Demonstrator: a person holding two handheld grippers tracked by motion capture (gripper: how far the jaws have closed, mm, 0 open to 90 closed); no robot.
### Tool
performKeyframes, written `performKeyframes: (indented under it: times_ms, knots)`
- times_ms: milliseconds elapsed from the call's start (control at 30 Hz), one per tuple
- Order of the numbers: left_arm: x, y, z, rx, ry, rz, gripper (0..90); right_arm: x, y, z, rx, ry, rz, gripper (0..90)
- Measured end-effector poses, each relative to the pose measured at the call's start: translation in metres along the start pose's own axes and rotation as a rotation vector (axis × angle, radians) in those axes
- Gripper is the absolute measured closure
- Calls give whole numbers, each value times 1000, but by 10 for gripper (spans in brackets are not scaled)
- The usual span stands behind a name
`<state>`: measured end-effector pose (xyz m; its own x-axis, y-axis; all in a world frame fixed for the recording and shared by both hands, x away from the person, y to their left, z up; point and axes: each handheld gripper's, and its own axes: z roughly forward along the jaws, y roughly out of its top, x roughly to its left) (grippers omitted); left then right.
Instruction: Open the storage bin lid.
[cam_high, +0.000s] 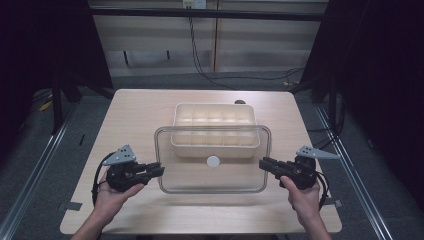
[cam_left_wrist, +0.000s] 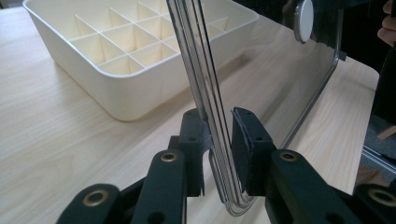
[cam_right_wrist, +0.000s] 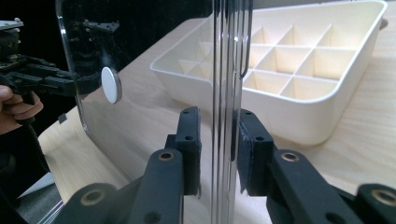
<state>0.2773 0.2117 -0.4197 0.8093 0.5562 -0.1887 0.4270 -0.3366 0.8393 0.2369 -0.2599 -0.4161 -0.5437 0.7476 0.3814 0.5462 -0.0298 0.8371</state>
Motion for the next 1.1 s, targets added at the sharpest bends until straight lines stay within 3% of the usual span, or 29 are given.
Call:
performKeyframes:
  times_ms: [67,700,833,1100]
  knots:
    - [1,-4,2,7,-1,-15,746,1,-5,1,11,0,0,731]
    - [-7,-17,5,72,-12,-16,740,5,-23,-3,62,-8,31,731]
    - [-10,-18,3,97,-16,7,736,8,-27,-5,77,-3,34,732]
    - [-10,-25,6,94,-32,-15,740,6,-34,-6,80,-6,42,730]
